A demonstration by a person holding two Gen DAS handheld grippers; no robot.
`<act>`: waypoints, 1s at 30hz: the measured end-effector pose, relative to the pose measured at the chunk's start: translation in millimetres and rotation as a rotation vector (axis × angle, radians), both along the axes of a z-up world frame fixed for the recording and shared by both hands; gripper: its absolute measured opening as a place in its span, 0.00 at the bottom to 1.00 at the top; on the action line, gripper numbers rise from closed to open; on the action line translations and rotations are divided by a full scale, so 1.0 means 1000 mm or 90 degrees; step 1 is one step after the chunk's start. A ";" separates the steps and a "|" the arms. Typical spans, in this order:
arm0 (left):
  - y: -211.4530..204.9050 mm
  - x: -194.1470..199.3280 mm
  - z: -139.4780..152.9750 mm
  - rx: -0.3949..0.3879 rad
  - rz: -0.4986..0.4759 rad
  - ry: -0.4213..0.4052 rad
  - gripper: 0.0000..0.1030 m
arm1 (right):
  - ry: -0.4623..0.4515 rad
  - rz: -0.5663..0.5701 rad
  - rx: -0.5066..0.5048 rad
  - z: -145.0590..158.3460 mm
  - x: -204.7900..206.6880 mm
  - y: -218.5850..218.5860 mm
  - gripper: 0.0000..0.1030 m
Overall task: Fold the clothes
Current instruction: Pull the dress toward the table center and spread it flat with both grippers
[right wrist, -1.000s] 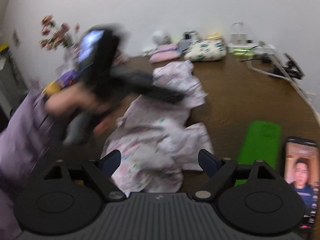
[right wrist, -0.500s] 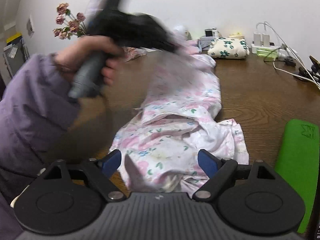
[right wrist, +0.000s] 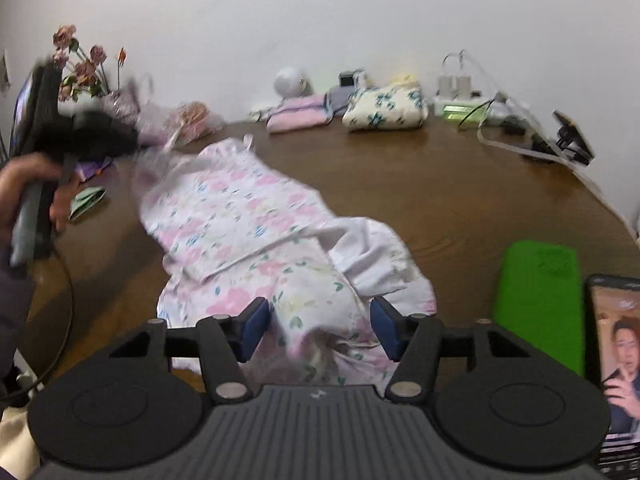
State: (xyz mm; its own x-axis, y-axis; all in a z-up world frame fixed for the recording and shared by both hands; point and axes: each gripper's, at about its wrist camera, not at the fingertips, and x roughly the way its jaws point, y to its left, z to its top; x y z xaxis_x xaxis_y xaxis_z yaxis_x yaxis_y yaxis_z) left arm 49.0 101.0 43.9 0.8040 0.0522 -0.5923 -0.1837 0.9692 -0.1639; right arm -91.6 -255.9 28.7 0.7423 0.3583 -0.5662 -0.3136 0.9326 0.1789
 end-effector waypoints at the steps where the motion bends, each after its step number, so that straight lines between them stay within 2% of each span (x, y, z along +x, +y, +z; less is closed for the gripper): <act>1: 0.008 -0.003 -0.005 -0.012 0.009 0.007 0.07 | -0.004 0.008 0.001 0.001 0.000 0.000 0.65; 6: 0.032 -0.018 0.000 -0.092 0.013 0.001 0.05 | 0.003 0.036 -0.021 -0.004 0.006 0.013 0.68; 9: 0.039 -0.034 0.027 -0.145 -0.004 -0.047 0.04 | -0.029 0.066 -0.021 0.001 0.002 0.023 0.71; 10: 0.040 -0.040 0.035 -0.160 -0.016 -0.066 0.04 | -0.044 0.084 -0.023 0.001 0.001 0.029 0.78; 11: 0.039 -0.045 0.041 -0.165 -0.025 -0.080 0.04 | -0.058 0.102 -0.026 0.001 0.001 0.036 0.85; 13: 0.034 -0.051 0.049 -0.163 -0.039 -0.097 0.03 | -0.088 0.139 -0.031 0.001 0.001 0.051 0.92; 18: 0.035 -0.069 0.065 -0.192 -0.040 -0.125 0.02 | -0.104 0.195 -0.110 -0.008 0.011 0.103 0.92; 21: 0.034 -0.083 0.076 -0.178 -0.049 -0.152 0.02 | -0.134 0.215 -0.170 -0.013 0.014 0.132 0.92; 22: 0.032 -0.088 0.079 -0.167 -0.049 -0.159 0.02 | -0.132 0.205 -0.181 -0.015 0.019 0.138 0.89; 24: 0.031 -0.095 0.084 -0.158 -0.048 -0.170 0.02 | -0.124 0.176 -0.193 -0.018 0.030 0.147 0.74; 25: 0.032 -0.100 0.088 -0.160 -0.049 -0.175 0.02 | -0.119 0.162 -0.198 -0.020 0.035 0.152 0.50; 26: 0.034 -0.104 0.093 -0.164 -0.049 -0.180 0.02 | -0.097 0.156 -0.175 -0.016 0.040 0.146 0.13; 27: 0.036 -0.108 0.098 -0.168 -0.050 -0.186 0.02 | -0.070 0.153 -0.143 -0.011 0.045 0.138 0.00; 28: 0.037 -0.115 0.105 -0.166 -0.053 -0.198 0.02 | -0.043 0.149 -0.112 -0.005 0.050 0.130 0.01; 30: 0.040 -0.131 0.124 -0.157 -0.063 -0.239 0.02 | -0.050 0.166 -0.051 0.027 0.044 0.108 0.01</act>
